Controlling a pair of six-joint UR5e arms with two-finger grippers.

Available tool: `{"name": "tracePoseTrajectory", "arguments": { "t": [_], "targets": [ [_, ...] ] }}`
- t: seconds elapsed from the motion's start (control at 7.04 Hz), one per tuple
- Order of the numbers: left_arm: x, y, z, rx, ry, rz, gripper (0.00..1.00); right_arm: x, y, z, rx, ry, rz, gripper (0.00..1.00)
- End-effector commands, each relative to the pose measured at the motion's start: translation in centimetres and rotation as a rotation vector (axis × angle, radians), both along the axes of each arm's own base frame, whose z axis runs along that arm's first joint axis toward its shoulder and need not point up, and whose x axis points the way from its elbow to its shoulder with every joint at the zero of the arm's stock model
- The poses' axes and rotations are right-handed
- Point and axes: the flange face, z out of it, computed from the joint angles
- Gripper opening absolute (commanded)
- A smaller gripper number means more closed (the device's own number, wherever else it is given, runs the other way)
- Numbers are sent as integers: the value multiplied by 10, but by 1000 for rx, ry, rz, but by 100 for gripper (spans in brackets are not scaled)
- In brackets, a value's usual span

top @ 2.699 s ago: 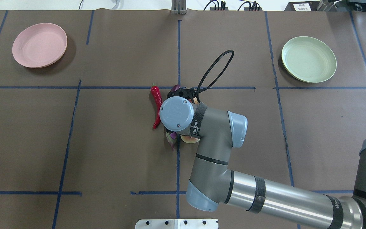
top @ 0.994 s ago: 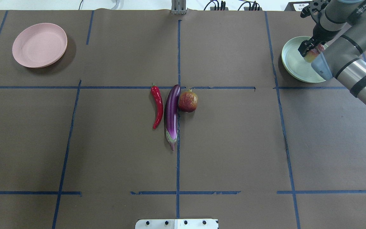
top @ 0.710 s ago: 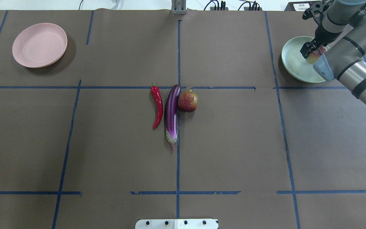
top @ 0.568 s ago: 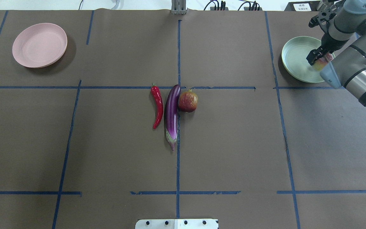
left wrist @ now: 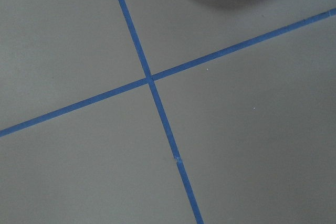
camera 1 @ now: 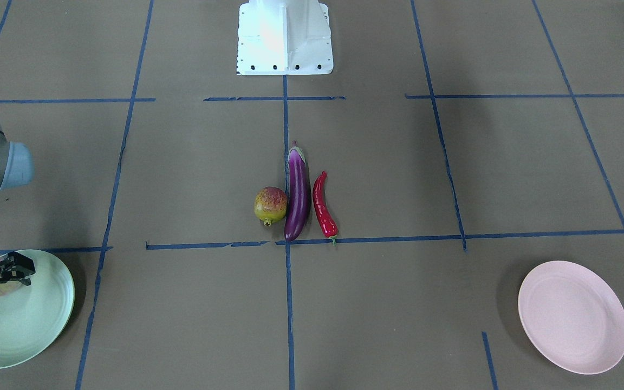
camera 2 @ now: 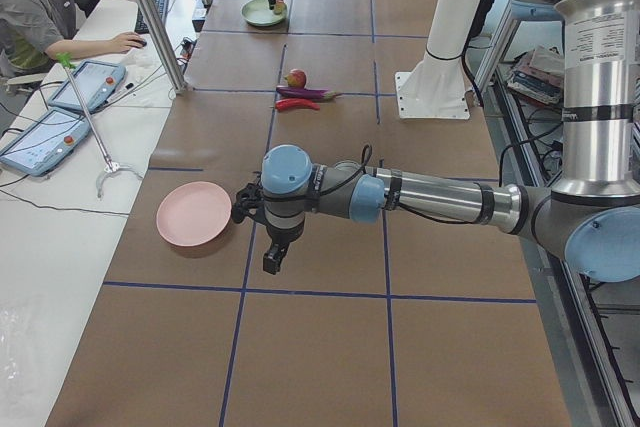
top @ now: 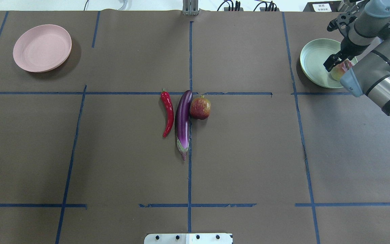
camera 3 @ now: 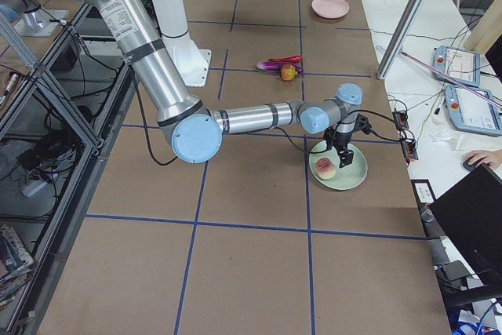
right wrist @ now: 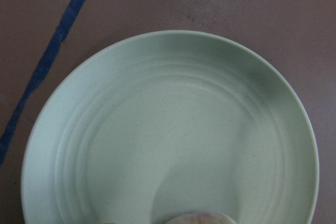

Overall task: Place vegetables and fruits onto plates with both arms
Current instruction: 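Withdraw the right gripper while the left gripper reaches toward the eggplant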

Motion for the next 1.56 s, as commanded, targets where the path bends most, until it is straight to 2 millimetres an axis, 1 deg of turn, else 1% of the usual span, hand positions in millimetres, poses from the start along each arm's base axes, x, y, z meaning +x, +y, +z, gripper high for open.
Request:
{"name": "tracePoseTrajectory", "arguments": {
  "t": [0.0,0.14,0.28,0.43,0.57,0.71,0.85,0.99,1.14,1.28,1.42],
  "targets": [
    [90,-33,-68,-39,40,4,100,77,-10,-11,-58,-93,62,100],
    [167,-49,-113,-37,65,74,100,107,-1,-22,-77,-85,86,100],
    [235,-46,-143,-83,87,107,100,128,33,-14,-96,-61,85,100],
    [292,-50,-190,-106,124,117,100,155,62,-10,-116,-59,113,100],
    [355,-36,-237,-176,132,50,100,181,98,3,-144,-52,118,100],
    [406,-19,-267,-202,118,-15,100,210,139,25,-144,-42,111,100],
    [434,-11,-292,-264,136,-66,100,241,174,45,-175,-42,155,100],
    [475,1,-323,-325,131,-133,100,245,209,63,-208,-43,164,100],
    [531,8,-350,-321,103,-192,100,245,212,57,-205,-48,170,100],
    [576,8,-365,-332,82,-226,100,245,211,56,-202,-50,170,100],
    [615,10,-377,-334,59,-246,100,245,211,56,-202,-50,170,100]
  ]
}}
